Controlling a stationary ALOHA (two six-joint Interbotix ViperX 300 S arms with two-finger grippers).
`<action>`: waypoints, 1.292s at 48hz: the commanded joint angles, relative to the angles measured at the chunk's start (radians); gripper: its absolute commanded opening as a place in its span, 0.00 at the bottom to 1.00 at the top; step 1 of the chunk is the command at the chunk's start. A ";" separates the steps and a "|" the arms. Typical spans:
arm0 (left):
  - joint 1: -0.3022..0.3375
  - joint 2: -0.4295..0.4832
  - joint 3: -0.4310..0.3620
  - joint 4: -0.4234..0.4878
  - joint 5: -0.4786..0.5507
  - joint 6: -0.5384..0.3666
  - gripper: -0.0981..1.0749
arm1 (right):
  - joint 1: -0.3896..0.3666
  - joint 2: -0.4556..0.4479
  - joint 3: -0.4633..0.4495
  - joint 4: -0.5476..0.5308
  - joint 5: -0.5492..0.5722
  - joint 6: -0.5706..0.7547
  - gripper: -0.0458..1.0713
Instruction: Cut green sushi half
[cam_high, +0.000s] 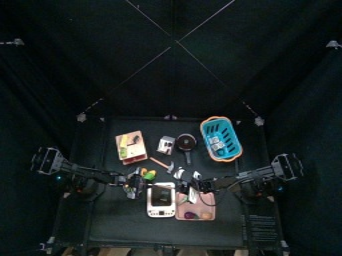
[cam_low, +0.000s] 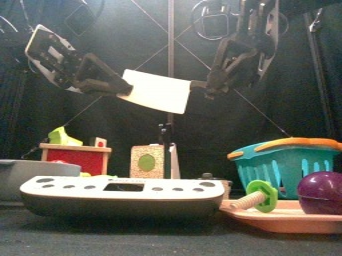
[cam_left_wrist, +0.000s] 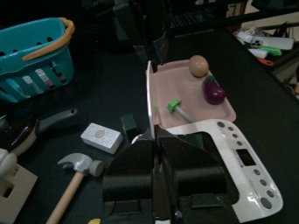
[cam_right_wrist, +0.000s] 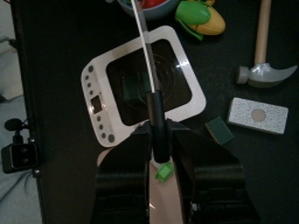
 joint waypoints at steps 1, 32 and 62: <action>-0.005 0.020 -0.011 0.002 -0.006 0.002 0.41 | 0.003 -0.008 -0.020 0.005 0.002 0.005 0.44; -0.077 0.141 -0.014 0.000 -0.002 -0.006 0.41 | 0.081 0.094 -0.037 0.043 0.000 0.008 0.44; -0.097 0.144 0.008 -0.002 0.011 -0.006 0.41 | 0.095 0.118 -0.043 0.060 0.002 0.008 0.44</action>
